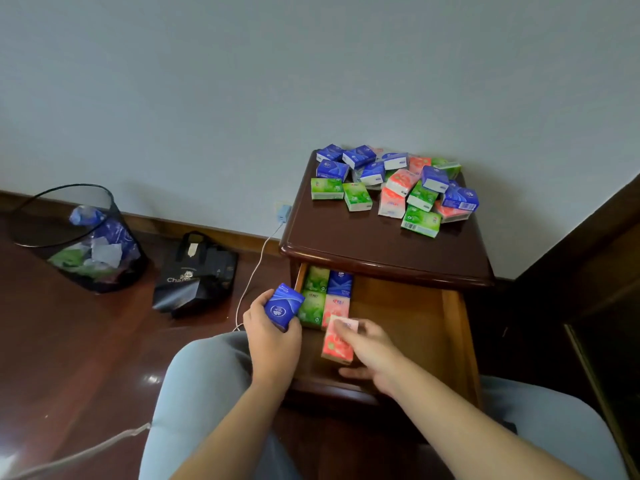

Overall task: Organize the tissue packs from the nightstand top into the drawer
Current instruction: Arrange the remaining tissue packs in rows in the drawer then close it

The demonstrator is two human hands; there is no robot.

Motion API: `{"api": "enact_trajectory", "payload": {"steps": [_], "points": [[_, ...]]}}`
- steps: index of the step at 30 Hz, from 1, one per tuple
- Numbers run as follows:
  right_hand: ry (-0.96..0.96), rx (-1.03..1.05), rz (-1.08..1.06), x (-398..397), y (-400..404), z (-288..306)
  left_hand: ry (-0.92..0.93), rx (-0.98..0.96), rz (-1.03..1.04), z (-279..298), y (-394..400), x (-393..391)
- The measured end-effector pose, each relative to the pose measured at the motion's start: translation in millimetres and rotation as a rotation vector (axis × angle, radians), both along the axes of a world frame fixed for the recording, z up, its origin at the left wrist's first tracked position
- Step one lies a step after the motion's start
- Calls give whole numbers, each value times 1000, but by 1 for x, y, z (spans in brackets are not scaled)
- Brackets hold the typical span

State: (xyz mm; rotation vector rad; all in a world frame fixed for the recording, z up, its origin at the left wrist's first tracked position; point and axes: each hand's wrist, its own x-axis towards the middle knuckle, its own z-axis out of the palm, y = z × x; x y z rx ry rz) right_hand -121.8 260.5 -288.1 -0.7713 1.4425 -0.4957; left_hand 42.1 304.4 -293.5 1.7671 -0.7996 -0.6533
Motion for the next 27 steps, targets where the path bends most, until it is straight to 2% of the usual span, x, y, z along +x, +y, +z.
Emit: {"api": "enact_trajectory", "payload": {"steps": [6,15,27], "points": [[52,70,24,36,8,-15,4,-38,87,-6,-1,1],[179,45,-12,59,4,-29,40,-74,99,-9,0,3],[149,87,-142,66,1,-38,48,-112,61,-12,0,3]]}}
